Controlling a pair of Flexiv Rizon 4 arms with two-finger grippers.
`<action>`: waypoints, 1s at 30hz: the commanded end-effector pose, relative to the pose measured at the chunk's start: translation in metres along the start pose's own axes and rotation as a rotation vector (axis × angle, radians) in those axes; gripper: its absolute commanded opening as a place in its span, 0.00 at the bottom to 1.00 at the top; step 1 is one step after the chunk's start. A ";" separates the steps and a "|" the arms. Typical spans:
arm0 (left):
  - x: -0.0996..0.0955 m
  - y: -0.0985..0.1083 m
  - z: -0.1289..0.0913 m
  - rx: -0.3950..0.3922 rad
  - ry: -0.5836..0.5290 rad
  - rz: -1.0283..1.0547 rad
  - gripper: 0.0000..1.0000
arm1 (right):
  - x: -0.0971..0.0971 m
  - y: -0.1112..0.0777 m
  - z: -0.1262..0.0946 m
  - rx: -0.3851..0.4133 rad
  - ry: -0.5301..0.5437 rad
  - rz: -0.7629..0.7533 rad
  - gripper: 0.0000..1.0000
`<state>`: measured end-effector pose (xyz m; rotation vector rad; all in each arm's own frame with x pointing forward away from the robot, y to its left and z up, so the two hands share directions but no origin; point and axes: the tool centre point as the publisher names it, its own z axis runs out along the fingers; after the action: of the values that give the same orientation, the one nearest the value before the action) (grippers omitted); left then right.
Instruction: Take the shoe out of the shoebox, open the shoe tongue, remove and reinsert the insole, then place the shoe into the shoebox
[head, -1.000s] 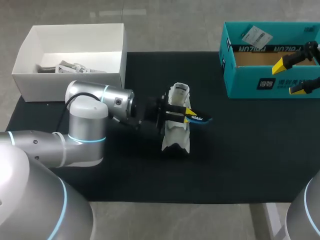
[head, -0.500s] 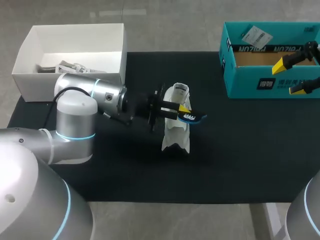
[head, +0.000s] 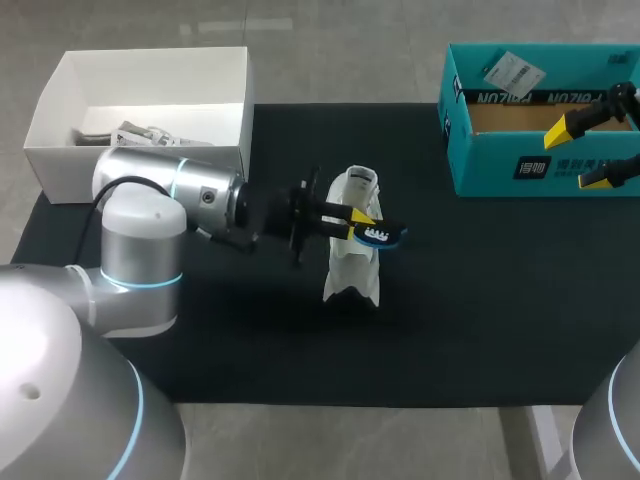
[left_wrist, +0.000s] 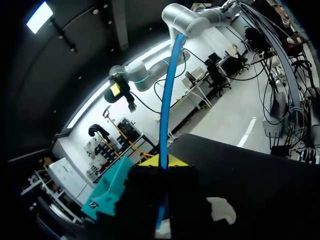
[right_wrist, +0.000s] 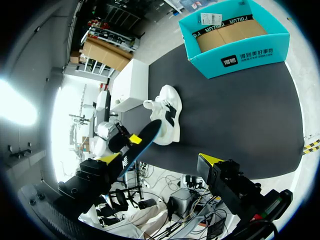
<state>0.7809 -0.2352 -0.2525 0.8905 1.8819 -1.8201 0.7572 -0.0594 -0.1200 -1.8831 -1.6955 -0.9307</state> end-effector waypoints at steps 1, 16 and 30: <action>0.001 -0.009 -0.006 -0.025 -0.007 -0.005 0.00 | 0.000 0.001 0.001 0.001 -0.002 0.002 1.00; 0.006 -0.017 -0.019 -0.142 0.085 -0.058 0.00 | 0.000 0.001 0.001 0.001 -0.002 0.002 1.00; 0.013 -0.003 -0.014 -0.133 0.090 -0.091 0.00 | 0.000 0.001 0.001 0.001 -0.002 0.002 1.00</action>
<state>0.7699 -0.2144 -0.2517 0.8704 2.1047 -1.7040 0.7572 -0.0594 -0.1200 -1.8830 -1.6956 -0.9307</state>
